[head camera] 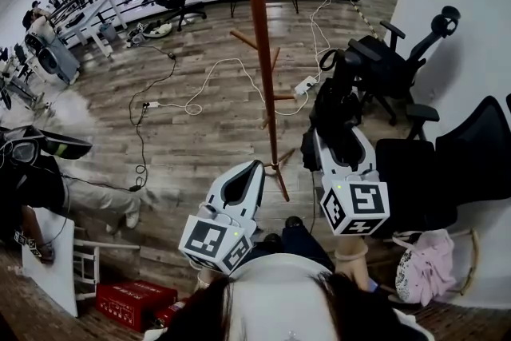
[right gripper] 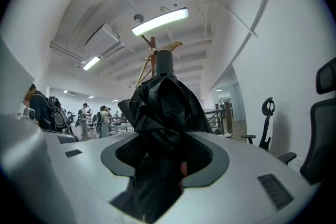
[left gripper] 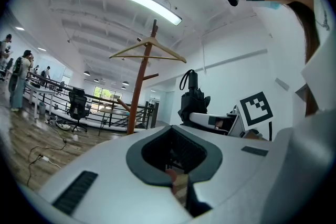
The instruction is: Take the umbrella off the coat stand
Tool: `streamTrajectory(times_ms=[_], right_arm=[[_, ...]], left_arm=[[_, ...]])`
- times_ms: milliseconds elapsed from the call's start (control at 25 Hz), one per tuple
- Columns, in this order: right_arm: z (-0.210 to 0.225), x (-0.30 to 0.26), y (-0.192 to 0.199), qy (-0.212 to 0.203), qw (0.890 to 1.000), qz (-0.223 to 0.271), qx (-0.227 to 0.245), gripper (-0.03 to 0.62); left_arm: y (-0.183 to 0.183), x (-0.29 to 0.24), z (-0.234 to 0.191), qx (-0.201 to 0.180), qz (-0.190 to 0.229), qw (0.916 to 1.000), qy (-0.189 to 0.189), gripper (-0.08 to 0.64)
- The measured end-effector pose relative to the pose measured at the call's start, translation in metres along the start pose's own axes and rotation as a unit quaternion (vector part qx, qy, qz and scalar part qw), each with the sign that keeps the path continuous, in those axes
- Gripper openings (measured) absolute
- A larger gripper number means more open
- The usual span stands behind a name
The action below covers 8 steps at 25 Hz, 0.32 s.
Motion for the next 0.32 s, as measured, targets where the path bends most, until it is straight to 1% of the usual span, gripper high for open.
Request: streamTrajectory(times_ms=[320], right_arm=[[0.0072,-0.0001,-0.0004,-0.001,1.0,0.0,0.0,0.229]], left_arm=[[0.0011,-0.0067,0.0047,0.001,-0.002,1.0,0.005,0.009]])
Point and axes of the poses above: the fingertips, and each gripper's own axes: x backward along the fingers, z to its right, y out of its underside, the point moved 2 cm from there along x, backward along the fingers, and after that the axes turned 9 degrees about -z, right-handed, at the moved point
